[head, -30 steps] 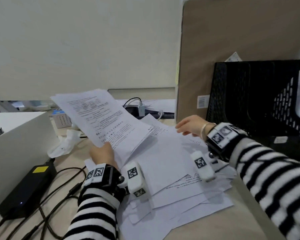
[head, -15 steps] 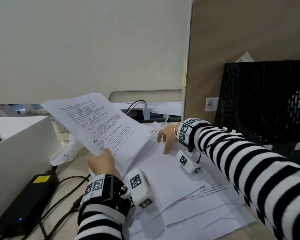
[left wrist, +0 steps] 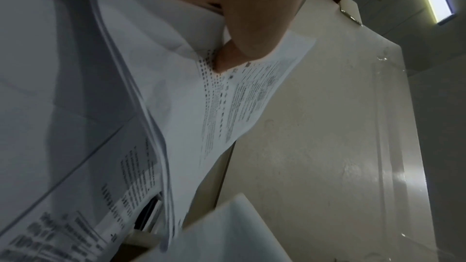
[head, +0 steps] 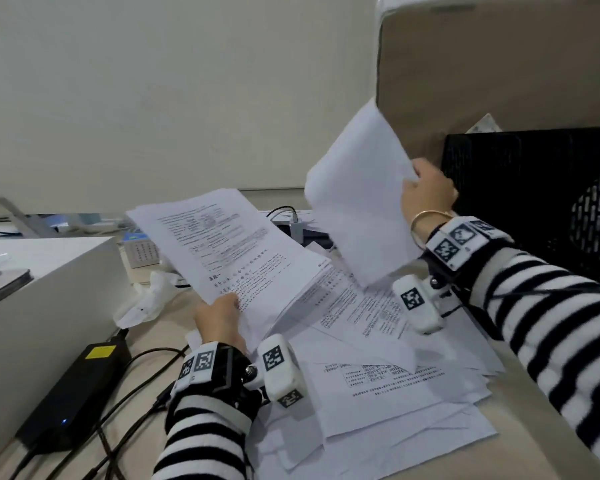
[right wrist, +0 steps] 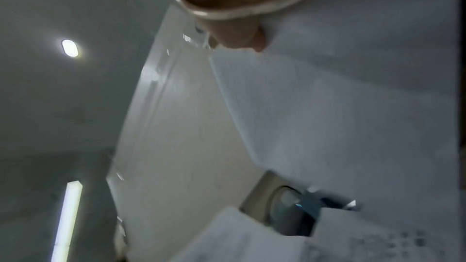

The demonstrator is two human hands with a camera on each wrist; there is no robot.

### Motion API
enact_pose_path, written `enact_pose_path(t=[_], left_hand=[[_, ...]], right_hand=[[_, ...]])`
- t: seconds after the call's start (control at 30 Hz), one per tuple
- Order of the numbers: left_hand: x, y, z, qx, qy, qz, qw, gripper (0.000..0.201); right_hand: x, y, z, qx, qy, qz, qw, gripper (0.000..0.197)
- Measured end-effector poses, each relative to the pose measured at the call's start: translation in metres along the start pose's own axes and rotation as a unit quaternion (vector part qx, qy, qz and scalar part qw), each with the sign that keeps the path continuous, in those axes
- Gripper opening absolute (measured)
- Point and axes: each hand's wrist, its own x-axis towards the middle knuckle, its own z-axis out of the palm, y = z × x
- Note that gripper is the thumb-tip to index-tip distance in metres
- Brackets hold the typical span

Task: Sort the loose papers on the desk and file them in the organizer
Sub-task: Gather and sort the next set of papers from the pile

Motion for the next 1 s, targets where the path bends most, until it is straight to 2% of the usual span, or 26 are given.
enact_pose_path(t=[0.07, 0.17, 0.27, 0.43, 0.57, 0.67, 0.73, 0.83, 0.93, 1.0], left_hand=[[-0.001, -0.002, 0.002, 0.022, -0.049, -0.025, 0.998, 0.026], [0.003, -0.009, 0.004, 0.059, -0.134, -0.073, 0.986, 0.046], [-0.006, -0.008, 0.008, 0.092, -0.172, -0.083, 0.977, 0.033], [-0.016, -0.009, 0.014, 0.078, -0.213, -0.062, 0.972, 0.035], [-0.019, -0.008, 0.016, 0.107, -0.254, -0.033, 0.961, 0.040], [-0.015, -0.010, 0.017, 0.128, -0.286, -0.042, 0.949, 0.048], [-0.015, -0.008, 0.016, 0.148, -0.296, -0.043, 0.943, 0.050], [-0.020, -0.007, 0.016, 0.161, -0.296, -0.033, 0.941, 0.033], [-0.019, -0.009, 0.015, 0.147, -0.287, -0.024, 0.946, 0.032], [-0.017, -0.011, 0.015, 0.125, -0.267, -0.004, 0.955, 0.035]], right_hand=[[-0.004, 0.006, -0.017, 0.090, 0.033, -0.021, 0.995, 0.033], [-0.027, 0.022, -0.032, 0.193, 0.009, -0.016, 0.981, 0.042], [-0.053, 0.041, -0.041, 0.161, -0.031, -0.009, 0.986, 0.051], [-0.079, 0.066, -0.042, 0.160, -0.135, 0.028, 0.977, 0.052], [-0.088, 0.080, -0.038, 0.188, -0.147, 0.034, 0.971, 0.059], [-0.089, 0.089, -0.036, 0.204, -0.136, 0.052, 0.968, 0.062], [-0.089, 0.095, -0.034, 0.213, -0.135, 0.061, 0.966, 0.066], [-0.089, 0.097, -0.036, 0.216, -0.156, 0.071, 0.961, 0.065], [-0.092, 0.093, -0.040, 0.241, -0.158, 0.079, 0.954, 0.035], [-0.096, 0.094, -0.039, 0.281, -0.145, 0.094, 0.944, 0.061]])
